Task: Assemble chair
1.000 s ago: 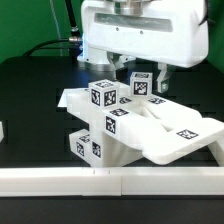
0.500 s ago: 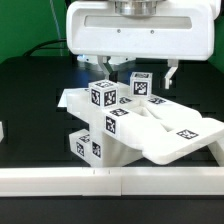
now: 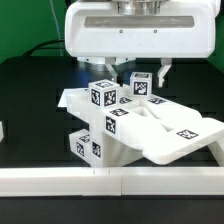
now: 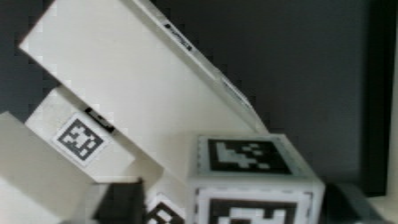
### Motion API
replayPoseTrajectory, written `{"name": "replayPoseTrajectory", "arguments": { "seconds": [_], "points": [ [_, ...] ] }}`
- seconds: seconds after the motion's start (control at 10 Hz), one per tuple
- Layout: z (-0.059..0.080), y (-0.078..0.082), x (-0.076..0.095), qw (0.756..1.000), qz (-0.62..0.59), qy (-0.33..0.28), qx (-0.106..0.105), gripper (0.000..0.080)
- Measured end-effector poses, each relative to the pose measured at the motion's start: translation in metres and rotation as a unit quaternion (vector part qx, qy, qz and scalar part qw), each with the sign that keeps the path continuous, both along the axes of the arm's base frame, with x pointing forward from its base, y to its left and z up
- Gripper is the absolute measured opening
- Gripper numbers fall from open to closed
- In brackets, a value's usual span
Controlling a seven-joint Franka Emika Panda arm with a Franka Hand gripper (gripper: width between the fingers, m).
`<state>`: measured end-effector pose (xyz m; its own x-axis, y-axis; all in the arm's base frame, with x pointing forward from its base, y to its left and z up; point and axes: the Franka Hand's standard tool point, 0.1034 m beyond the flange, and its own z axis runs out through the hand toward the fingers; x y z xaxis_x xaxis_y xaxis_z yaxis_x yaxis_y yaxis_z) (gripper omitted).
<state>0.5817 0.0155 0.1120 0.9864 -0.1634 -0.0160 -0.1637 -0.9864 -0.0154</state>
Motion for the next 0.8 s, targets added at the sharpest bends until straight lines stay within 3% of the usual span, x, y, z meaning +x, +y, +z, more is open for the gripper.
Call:
{"name": "replayPoseTrajectory", "arguments": {
  "seconds": [0.1,0.8],
  "points": [
    [0.0001,0.0,0.0001,1.0,-0.015,0.0,0.0,0.0281],
    [0.0001,0.0004,0.0001,0.976,-0.216,0.004,-0.002,0.0285]
  ]
}}
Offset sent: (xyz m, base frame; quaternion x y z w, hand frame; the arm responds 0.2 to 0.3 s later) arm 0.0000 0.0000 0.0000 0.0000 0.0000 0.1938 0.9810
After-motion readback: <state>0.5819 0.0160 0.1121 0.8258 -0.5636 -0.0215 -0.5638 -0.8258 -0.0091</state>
